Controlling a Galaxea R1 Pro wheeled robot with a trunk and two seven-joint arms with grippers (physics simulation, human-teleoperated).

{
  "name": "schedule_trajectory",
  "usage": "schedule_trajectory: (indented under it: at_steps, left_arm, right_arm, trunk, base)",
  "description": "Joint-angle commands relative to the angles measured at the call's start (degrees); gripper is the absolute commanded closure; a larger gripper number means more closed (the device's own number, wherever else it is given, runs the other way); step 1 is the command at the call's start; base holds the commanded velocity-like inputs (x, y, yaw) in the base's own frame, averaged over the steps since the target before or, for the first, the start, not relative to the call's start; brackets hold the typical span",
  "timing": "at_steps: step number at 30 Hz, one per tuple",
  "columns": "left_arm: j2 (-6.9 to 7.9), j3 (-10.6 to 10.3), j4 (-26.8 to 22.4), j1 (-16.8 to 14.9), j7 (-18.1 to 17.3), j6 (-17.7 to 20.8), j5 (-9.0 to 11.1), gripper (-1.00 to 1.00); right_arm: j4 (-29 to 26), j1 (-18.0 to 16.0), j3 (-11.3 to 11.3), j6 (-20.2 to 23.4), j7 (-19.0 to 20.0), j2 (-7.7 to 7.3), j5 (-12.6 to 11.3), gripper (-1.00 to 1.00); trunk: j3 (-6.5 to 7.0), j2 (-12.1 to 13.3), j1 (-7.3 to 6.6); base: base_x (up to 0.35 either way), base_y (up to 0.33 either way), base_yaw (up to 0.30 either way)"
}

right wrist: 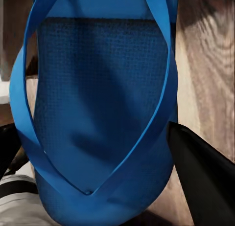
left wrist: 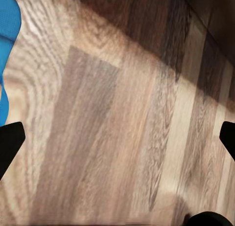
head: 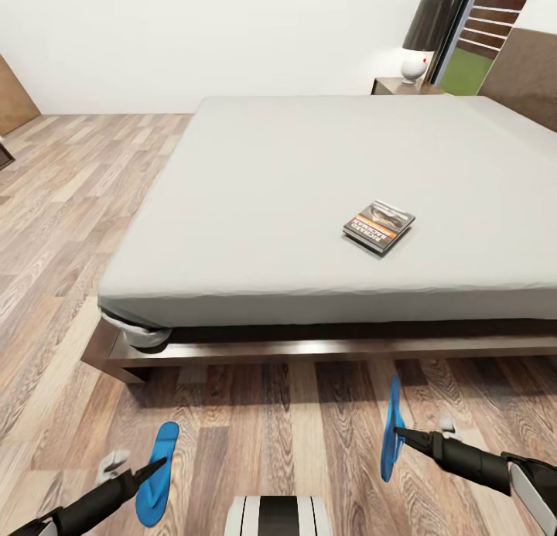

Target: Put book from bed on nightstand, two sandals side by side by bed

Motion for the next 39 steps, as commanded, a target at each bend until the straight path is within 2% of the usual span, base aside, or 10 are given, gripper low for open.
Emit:
schedule_trajectory:
  at_steps: [1,3,6,9,14,17,22,25,31,39]
  left_arm:
    - [0.01,0.14,0.25,-0.02,-0.32,0.50,0.26,-1.00]
    - [0.02,0.19,0.54,-0.02,-0.33,0.38,0.24,-1.00]
    - [0.08,0.20,0.63,-0.02,-0.44,0.34,0.27,-1.00]
    - [0.13,0.26,0.64,-0.02,-0.48,0.34,0.30,-1.00]
    - [0.44,0.33,0.65,-0.02,-0.48,0.33,0.32,-1.00]
    - [0.52,0.35,0.64,-0.02,-0.48,0.33,0.32,-1.00]
    - [1.56,0.46,0.70,-0.02,-0.44,0.42,0.36,-1.00]
    - [1.69,0.47,0.72,-0.02,-0.41,0.42,0.39,-1.00]
    - [1.77,0.55,0.68,-0.02,-0.39,0.42,0.39,-1.00]
    - [1.71,0.56,0.70,-0.02,-0.23,0.42,0.37,-1.00]
  right_arm:
    - [0.00,-0.02,-0.07,0.45,-0.40,0.02,0.95,1.00]
    - [-0.14,-0.02,-0.12,0.45,-5.43,0.06,4.96,1.00]
    - [-0.45,-0.02,-0.14,0.45,-13.64,0.07,7.09,1.00]
    - [-0.51,-0.02,-0.14,0.45,-16.89,0.07,7.55,1.00]
    - [-0.61,-0.02,-0.21,0.02,-33.81,0.07,7.63,1.00]
    - [-1.15,-0.02,-0.16,-0.17,-39.77,0.07,7.74,1.00]
    - [-3.81,-0.02,0.20,-0.25,-53.98,0.27,8.07,1.00]
    - [-3.92,-0.02,0.30,-0.25,-56.26,0.39,8.93,1.00]
    - [-4.02,-0.02,0.23,-0.25,-56.77,0.47,15.01,1.00]
    - [-3.97,-0.02,0.23,-0.25,-56.78,0.56,15.85,1.00]
  trunk:
    - [-0.03,-0.01,-0.01]
    - [-0.03,-0.01,-0.01]
    - [-0.03,-0.01,-0.01]
    - [-0.03,-0.01,-0.01]
    - [-0.03,-0.01,-0.01]
    - [-0.03,-0.01,-0.01]
    - [-0.03,-0.01,-0.01]
    - [-0.03,-0.01,-0.01]
    - [-0.03,-0.01,-0.01]
    - [-0.03,-0.01,-0.01]
  base:
    - [0.000,0.000,0.000]
    - [0.000,0.000,0.000]
    - [0.000,0.000,0.000]
    - [0.000,0.000,0.000]
    - [0.000,0.000,0.000]
    - [0.000,0.000,0.000]
    - [0.000,0.000,0.000]
    - [0.000,0.000,0.000]
    - [0.000,0.000,0.000]
    - [0.000,0.009,0.000]
